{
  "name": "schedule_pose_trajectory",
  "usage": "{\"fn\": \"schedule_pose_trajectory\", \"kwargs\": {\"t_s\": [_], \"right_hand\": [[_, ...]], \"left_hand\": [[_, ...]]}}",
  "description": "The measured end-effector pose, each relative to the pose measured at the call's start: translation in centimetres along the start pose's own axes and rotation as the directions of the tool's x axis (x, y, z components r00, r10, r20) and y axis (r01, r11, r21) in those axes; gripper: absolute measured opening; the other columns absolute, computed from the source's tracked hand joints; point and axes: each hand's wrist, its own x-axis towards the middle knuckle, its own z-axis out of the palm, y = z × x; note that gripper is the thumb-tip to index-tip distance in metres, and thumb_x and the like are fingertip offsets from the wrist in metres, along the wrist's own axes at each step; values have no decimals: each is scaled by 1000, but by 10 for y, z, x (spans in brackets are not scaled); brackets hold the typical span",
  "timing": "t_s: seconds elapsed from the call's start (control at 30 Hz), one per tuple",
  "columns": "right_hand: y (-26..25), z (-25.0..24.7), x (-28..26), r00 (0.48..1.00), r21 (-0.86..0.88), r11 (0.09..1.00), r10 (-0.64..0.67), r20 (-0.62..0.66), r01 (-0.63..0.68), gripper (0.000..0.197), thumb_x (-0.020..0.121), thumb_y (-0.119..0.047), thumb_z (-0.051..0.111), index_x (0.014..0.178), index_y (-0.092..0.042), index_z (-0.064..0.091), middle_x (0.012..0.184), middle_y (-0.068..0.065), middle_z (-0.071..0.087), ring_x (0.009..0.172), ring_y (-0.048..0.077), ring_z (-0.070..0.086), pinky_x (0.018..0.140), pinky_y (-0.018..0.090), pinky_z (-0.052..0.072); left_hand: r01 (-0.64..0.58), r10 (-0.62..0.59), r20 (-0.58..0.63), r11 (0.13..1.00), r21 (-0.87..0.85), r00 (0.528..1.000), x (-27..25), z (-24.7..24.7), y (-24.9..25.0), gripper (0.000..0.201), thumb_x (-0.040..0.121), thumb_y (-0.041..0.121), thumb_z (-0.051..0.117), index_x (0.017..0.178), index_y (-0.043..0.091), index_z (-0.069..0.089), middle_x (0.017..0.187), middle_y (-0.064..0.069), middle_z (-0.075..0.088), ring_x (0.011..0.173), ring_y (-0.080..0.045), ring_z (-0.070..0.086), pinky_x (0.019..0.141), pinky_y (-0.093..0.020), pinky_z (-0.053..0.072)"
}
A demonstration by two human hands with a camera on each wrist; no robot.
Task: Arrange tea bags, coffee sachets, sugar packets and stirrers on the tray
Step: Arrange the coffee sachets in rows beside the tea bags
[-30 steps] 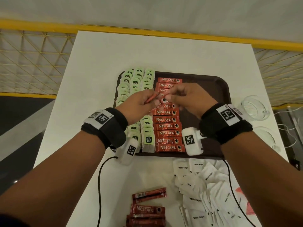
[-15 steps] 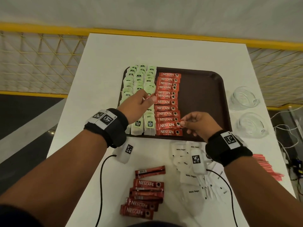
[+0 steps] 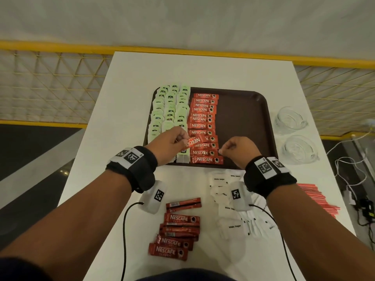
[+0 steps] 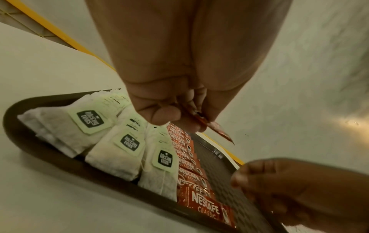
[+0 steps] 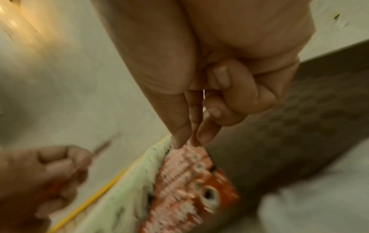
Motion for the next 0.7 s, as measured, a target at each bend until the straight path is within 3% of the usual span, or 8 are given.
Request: {"fn": "schedule_pose_trajectory", "kwargs": {"t_s": [0.13,0.23,0.33,0.43,0.53,0.63,0.7], "right_hand": [[-27,-16,-12,994,300,952,-91,65,68,22,93,-38,60,88,-17,67,82,1,67,64,10,56,58,23,48],[-36,-19,-14,972,282,951,-175,153,127,12,91,-31,66,93,-19,68,84,4,70,66,13,60,63,25,54],[-34,-18,-13,979,360,924,-177,96,132,9,87,-20,71,93,-13,69,79,6,70,68,14,63,65,27,55],[-35,-18,-14,979,502,849,-203,24,163,8,86,-17,72,91,-11,69,71,1,67,63,10,59,61,25,51],[-43,-17,-15,964,544,807,-267,-9,229,10,86,-18,72,94,-11,70,77,4,67,67,14,60,61,25,52],[-47,-15,-12,964,570,787,-263,-36,237,22,87,-24,72,106,-13,68,86,3,66,75,13,61,67,25,53],[-43,-13,-9,973,515,837,-228,24,184,27,86,-29,72,109,-17,66,94,4,69,83,12,64,75,28,55]], "left_hand": [[-36,36,-30,999,2,999,-1,4,0,7,99,23,54,104,22,58,97,4,61,87,-13,62,73,-20,47],[-59,59,-45,998,1,997,-1,9,6,9,97,23,57,105,20,61,97,5,61,87,-13,60,71,-19,45],[-53,53,-62,999,-10,997,0,13,9,8,95,23,61,103,22,62,95,6,63,86,-11,62,73,-20,46],[-39,39,1,999,10,999,-1,14,13,15,91,23,67,105,23,63,92,6,65,86,-10,62,78,-24,48],[-65,64,14,993,102,998,0,16,20,13,88,20,70,98,22,61,89,3,63,81,-11,58,76,-25,46],[-54,56,-46,998,33,997,6,16,22,16,88,19,70,84,22,55,83,-2,66,77,-16,62,72,-29,51],[-13,6,-77,996,-89,997,8,16,21,14,88,16,70,87,18,56,87,-6,70,82,-20,69,76,-32,57]]}}
